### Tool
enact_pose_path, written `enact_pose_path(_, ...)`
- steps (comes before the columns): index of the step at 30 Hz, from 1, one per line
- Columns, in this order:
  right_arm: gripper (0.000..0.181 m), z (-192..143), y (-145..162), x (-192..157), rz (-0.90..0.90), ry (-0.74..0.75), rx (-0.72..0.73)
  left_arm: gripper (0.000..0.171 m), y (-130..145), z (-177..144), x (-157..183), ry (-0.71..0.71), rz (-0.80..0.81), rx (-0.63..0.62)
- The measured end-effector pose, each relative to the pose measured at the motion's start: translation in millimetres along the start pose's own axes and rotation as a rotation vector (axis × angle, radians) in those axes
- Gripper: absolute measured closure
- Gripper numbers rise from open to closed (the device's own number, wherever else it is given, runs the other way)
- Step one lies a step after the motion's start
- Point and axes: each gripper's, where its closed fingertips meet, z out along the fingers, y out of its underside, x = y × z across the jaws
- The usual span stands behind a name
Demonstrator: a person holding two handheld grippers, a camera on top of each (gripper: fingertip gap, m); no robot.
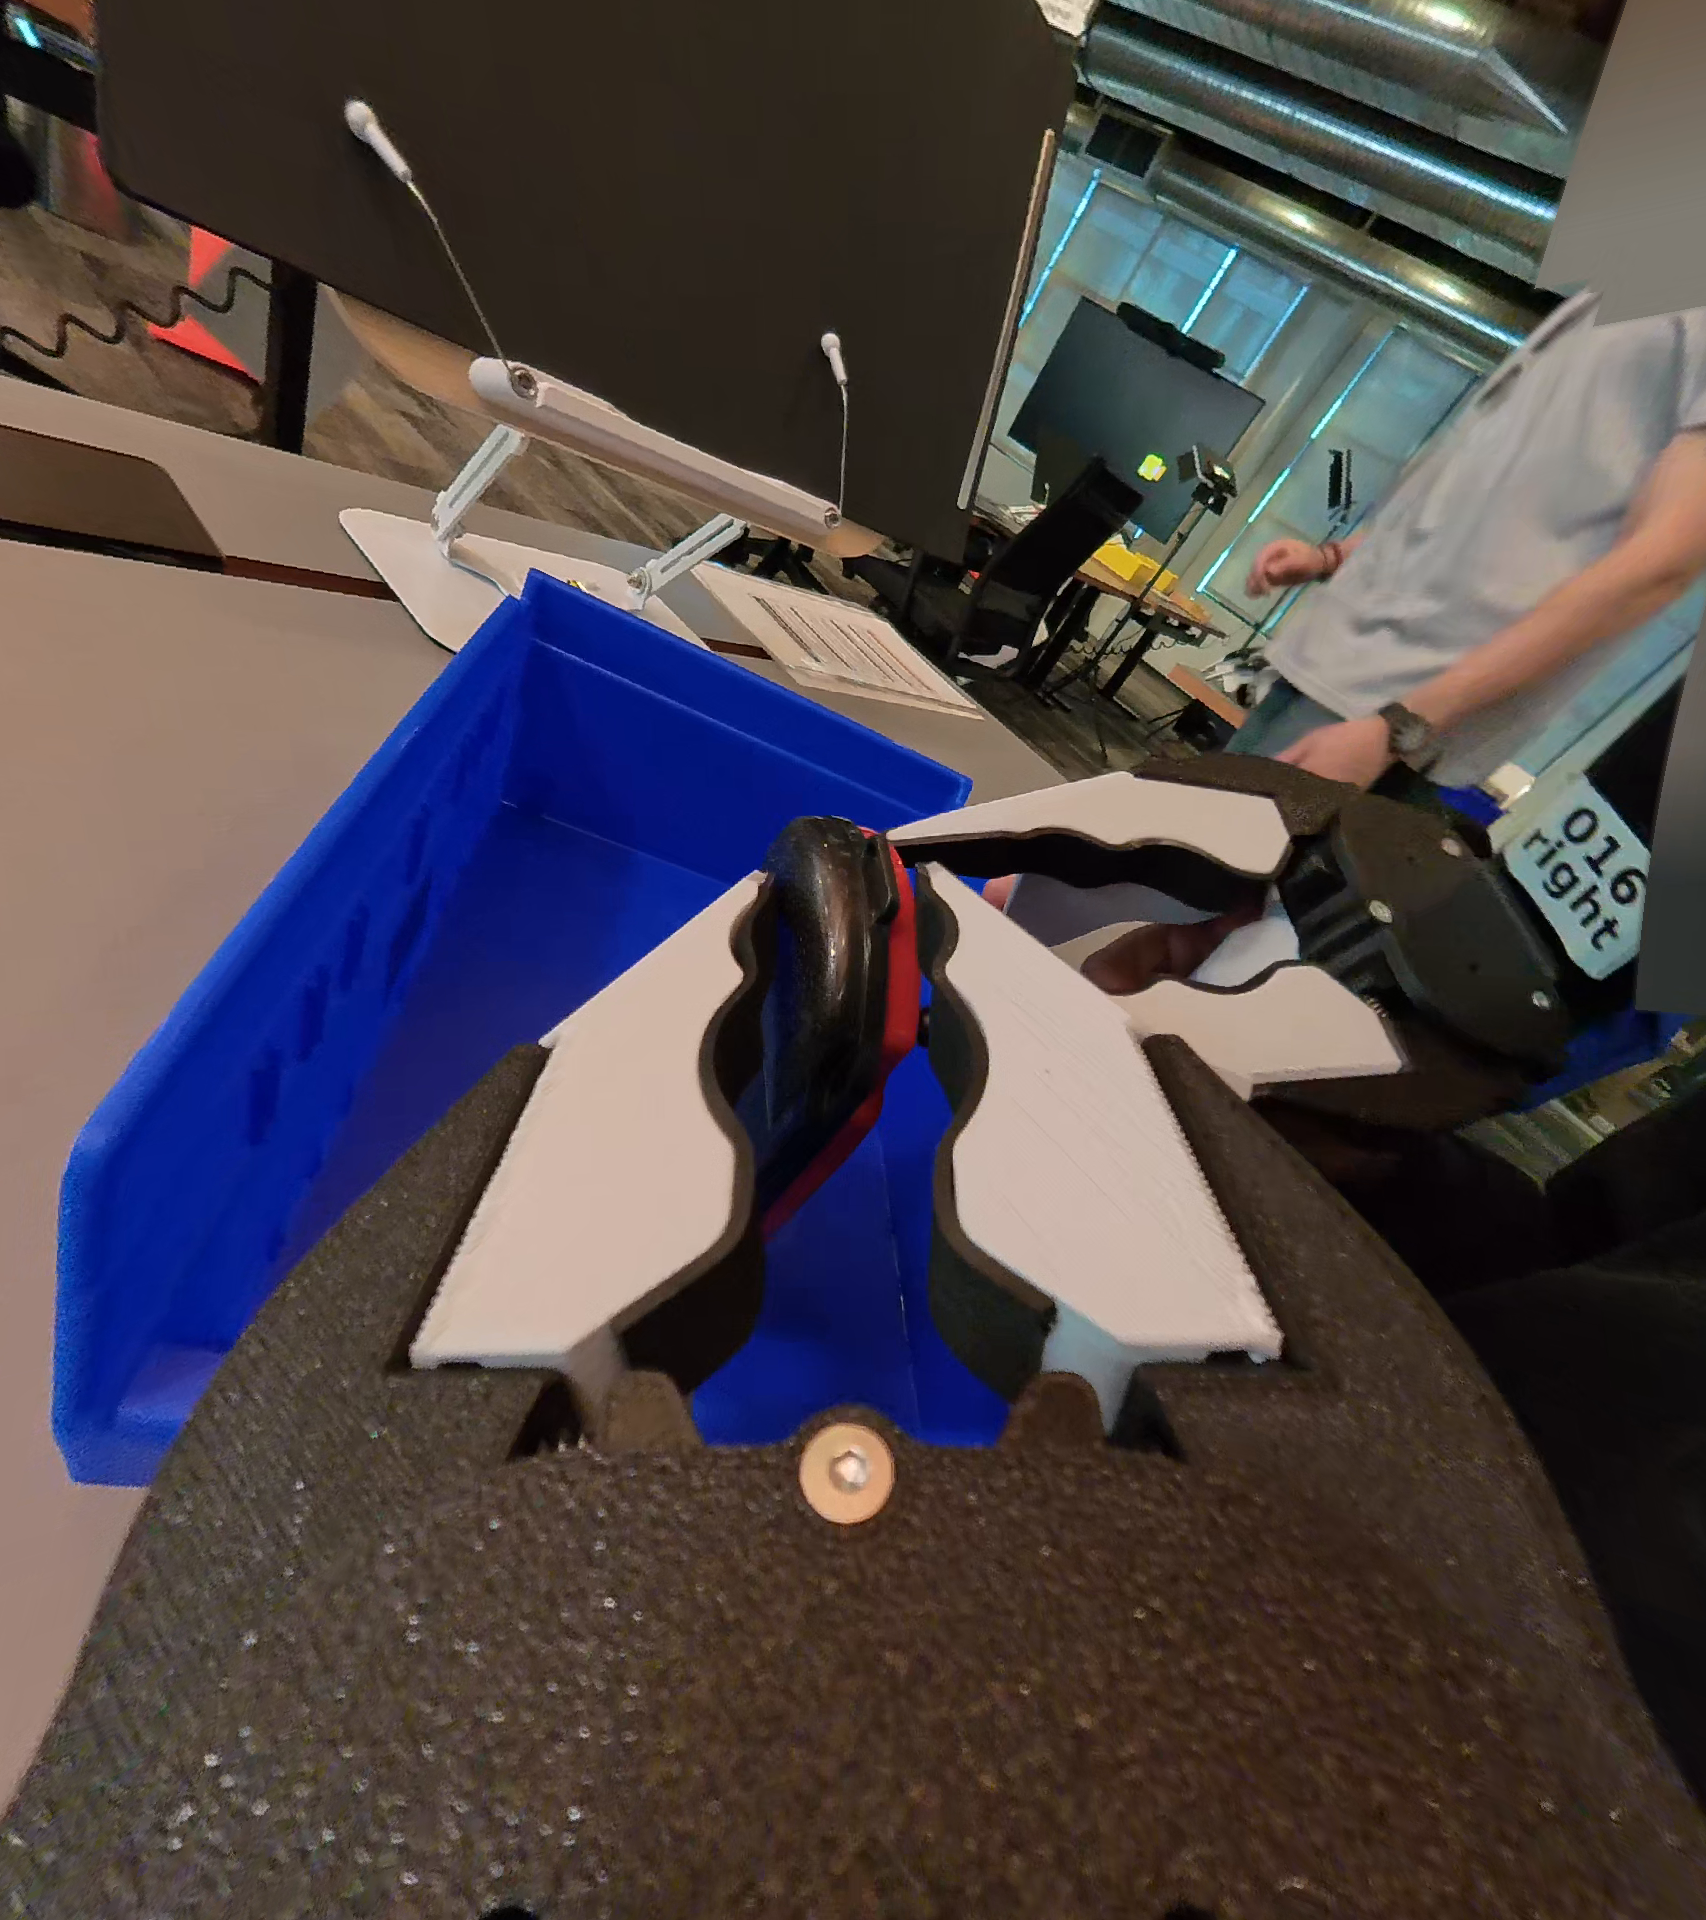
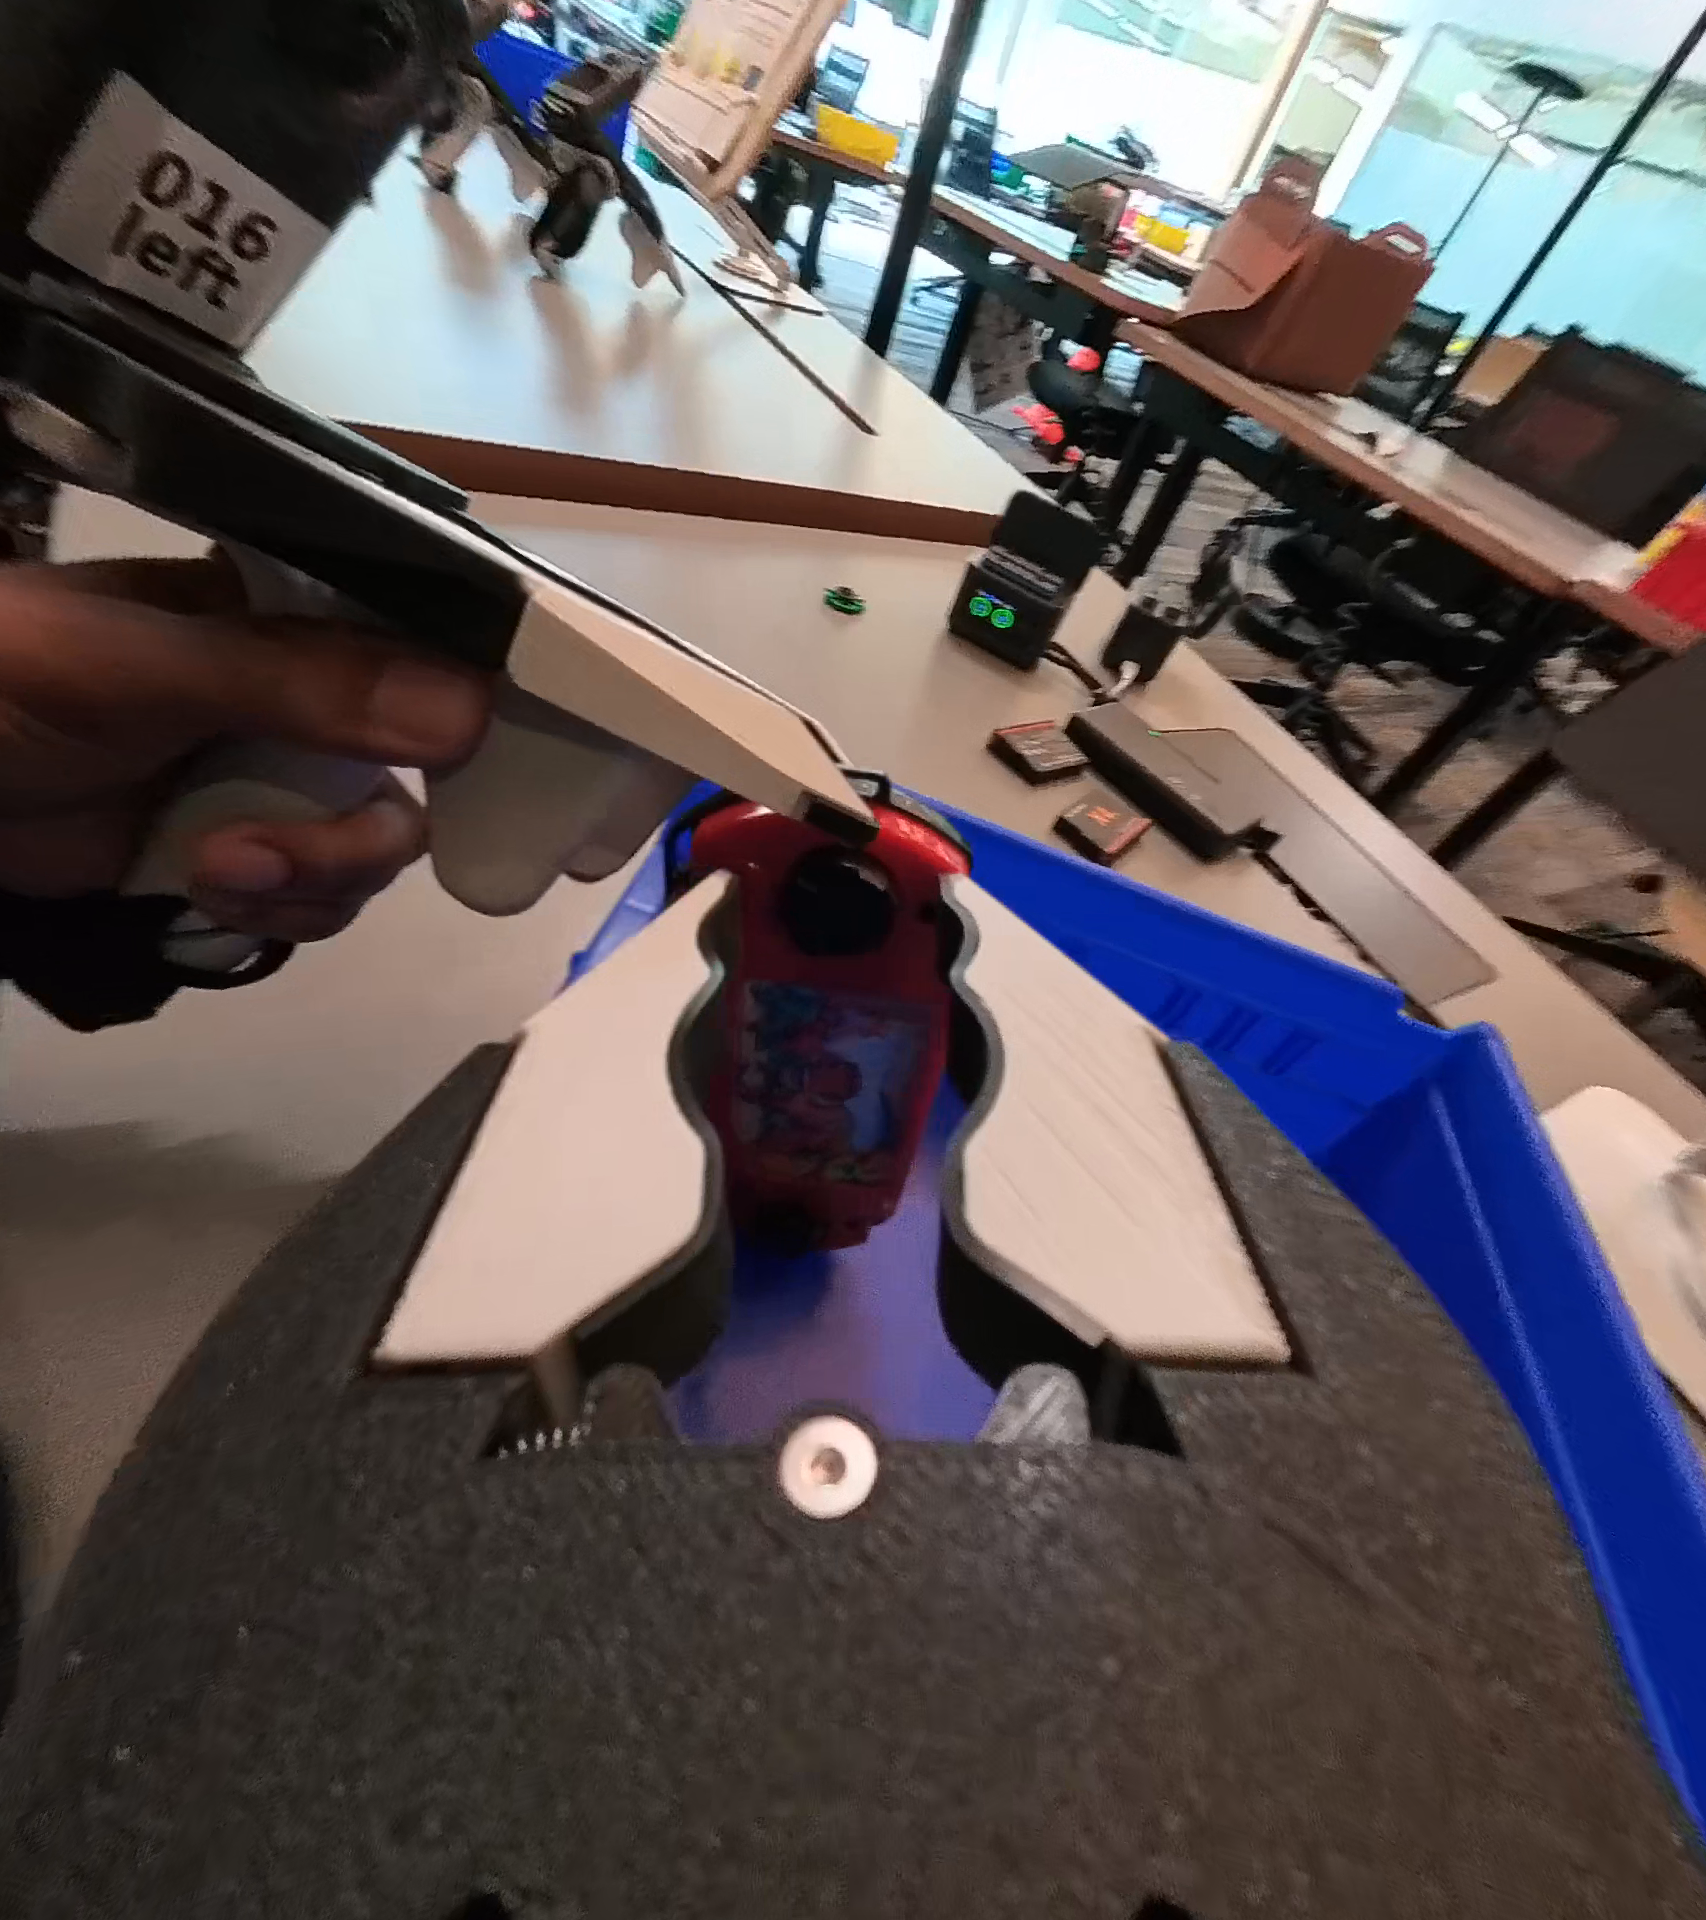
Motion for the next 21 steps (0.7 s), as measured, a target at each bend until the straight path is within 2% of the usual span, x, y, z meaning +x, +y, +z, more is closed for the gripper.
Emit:
enact_pose_path(3, 0.155, 1.8, 2.2, 1.0, -0.023, 0.033, -0.023, 0.145, -0.3, -0.2, -1.0, -0.003, -0.004, 0.004)
enact_pose_path(6, 0.159, 3.3, 3.4, 1.3, 0.007, 0.019, -0.03, 0.145, -0.9, 0.2, -2.1, -0.013, -0.013, 0.013)
enact_pose_path(21, 0.162, -2.7, 3.4, 6.4, 0.18, -0.079, -0.036, 0.149, -2.7, 4.4, -0.5, -0.126, 0.196, 0.026)
